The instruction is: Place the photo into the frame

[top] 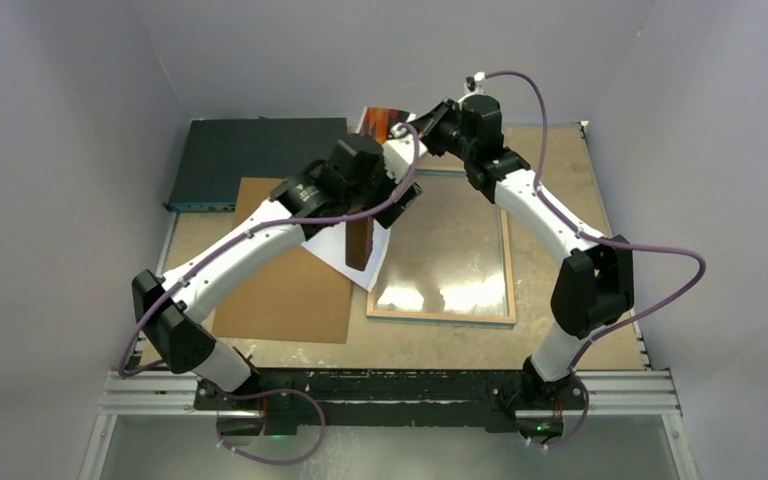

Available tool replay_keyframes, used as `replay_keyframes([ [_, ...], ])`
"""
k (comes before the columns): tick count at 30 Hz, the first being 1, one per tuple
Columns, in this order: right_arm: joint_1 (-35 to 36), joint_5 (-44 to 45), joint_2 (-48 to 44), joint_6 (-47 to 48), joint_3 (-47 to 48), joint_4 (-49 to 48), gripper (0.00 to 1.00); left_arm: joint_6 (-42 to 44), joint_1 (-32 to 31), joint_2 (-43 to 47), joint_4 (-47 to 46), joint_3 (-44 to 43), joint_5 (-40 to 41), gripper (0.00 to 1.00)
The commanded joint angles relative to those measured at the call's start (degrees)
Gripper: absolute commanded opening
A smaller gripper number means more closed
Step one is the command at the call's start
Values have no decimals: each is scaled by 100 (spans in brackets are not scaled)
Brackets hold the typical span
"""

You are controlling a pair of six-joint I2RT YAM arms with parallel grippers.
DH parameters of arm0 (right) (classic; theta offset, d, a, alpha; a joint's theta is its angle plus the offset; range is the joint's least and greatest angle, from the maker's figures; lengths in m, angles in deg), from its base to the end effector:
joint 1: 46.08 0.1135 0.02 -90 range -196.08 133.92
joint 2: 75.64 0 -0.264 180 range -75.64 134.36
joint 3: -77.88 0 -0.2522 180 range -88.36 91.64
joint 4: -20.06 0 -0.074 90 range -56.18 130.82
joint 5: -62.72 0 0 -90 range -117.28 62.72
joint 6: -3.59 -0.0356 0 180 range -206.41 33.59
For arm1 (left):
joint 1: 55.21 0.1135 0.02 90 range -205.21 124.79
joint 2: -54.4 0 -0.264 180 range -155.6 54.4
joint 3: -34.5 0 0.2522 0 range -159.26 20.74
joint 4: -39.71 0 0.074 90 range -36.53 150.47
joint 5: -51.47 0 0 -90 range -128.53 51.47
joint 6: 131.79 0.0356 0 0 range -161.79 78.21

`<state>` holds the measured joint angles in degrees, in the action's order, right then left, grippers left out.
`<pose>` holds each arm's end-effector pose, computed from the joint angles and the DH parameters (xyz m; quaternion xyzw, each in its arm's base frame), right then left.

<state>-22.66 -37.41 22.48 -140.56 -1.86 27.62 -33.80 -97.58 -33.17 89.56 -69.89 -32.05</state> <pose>0.3810 0.1718 0.3740 0.1380 0.7263 0.4708 0.4816 0.2553 -0.2275 0.3906 0.3490 0.8056 -0.0933 0.4696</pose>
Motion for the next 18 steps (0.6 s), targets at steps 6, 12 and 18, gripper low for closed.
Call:
replay_keyframes([
  [6, 44, 626, -731, -1207, -449, -567, 0, -157, -835, -165, -1060, 390, 2350, 98],
  [12, 40, 879, -1166, -1576, -692, -1022, 0, -375, -875, -207, -1155, 540, 2601, 93],
  [18, 44, 943, -1378, -1596, -700, -1066, 0, -399, -886, -320, -1206, 430, 2915, 77],
])
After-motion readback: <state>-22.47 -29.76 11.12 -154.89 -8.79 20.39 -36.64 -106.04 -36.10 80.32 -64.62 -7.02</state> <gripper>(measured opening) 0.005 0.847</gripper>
